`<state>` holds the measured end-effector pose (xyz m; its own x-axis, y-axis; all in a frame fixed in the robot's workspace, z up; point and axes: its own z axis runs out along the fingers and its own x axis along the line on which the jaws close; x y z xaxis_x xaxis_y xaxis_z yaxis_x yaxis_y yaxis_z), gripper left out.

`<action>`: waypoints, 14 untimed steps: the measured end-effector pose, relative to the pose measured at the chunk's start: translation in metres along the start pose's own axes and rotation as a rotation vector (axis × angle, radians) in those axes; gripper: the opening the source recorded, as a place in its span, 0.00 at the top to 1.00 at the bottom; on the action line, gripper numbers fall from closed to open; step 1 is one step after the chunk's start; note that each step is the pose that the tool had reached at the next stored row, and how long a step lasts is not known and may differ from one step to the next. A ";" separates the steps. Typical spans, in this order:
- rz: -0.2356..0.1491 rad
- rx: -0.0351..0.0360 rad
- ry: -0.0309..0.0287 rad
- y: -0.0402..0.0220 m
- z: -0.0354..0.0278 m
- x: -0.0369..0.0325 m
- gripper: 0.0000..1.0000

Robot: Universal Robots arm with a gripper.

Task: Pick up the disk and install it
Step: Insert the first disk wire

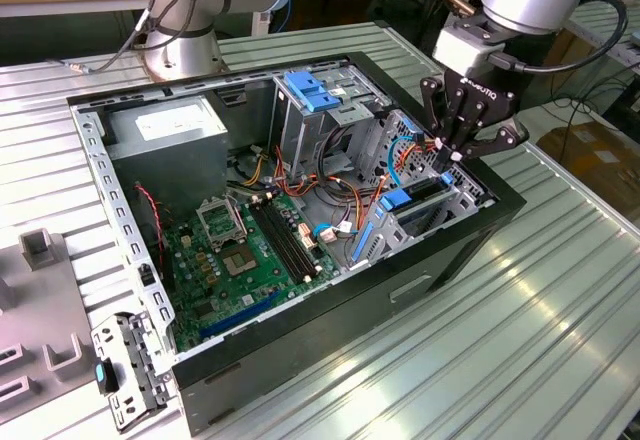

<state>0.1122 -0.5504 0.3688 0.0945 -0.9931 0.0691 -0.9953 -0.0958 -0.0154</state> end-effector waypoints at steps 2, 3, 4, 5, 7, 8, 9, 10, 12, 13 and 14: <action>-0.001 -0.0001 -0.0002 -0.0004 -0.0024 0.0001 0.89; -0.001 -0.0002 -0.0002 -0.0007 -0.0038 0.0003 0.89; -0.003 -0.0003 -0.0004 -0.0011 -0.0047 0.0004 0.89; -0.008 -0.0011 -0.0004 -0.0021 -0.0071 0.0006 0.89; -0.015 -0.0037 -0.0009 -0.0037 -0.0096 0.0010 0.89; -0.017 -0.0050 -0.0010 -0.0049 -0.0096 0.0011 0.89; -0.023 -0.0098 -0.0016 -0.0084 -0.0098 0.0014 0.89; -0.025 -0.0167 -0.0023 -0.0134 -0.0097 0.0014 0.89; -0.027 -0.0180 -0.0020 -0.0164 -0.0097 0.0005 0.89; -0.030 -0.0181 -0.0019 -0.0176 -0.0098 0.0000 0.89; -0.032 -0.0180 -0.0021 -0.0184 -0.0097 -0.0004 0.89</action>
<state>0.1302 -0.5476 0.3788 0.1268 -0.9897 0.0672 -0.9919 -0.1267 0.0048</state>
